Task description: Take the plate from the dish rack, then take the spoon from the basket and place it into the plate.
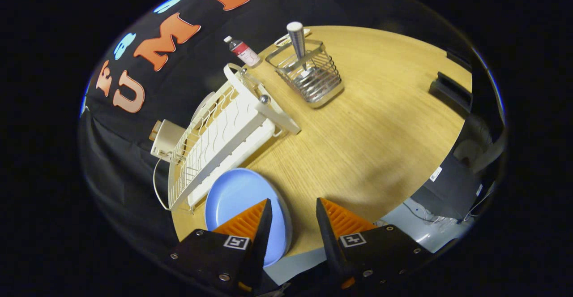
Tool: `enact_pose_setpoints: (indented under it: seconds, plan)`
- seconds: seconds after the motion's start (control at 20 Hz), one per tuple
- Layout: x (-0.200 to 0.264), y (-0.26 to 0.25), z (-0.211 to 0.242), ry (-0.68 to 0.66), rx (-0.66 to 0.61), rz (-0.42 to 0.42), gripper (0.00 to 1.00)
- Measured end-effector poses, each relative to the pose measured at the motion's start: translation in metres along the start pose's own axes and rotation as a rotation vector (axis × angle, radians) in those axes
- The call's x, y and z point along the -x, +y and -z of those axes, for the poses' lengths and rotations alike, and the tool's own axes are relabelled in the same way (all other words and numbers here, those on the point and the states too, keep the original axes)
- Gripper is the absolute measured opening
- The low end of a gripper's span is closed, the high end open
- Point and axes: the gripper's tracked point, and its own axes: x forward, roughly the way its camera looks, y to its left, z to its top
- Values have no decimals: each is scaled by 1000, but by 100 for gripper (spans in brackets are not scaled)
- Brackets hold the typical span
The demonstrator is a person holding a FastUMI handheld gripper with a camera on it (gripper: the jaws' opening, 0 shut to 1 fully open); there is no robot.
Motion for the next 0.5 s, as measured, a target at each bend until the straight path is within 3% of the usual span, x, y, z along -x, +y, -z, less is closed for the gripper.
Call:
enact_pose_setpoints:
  seconds: [0.15,0.25,0.5]
  plan:
    - [5,-11,-43,-87,105,47,83]
    - [8,-18,-76,-165,194,90,92]
    - [16,-25,-143,-331,388,152,98]
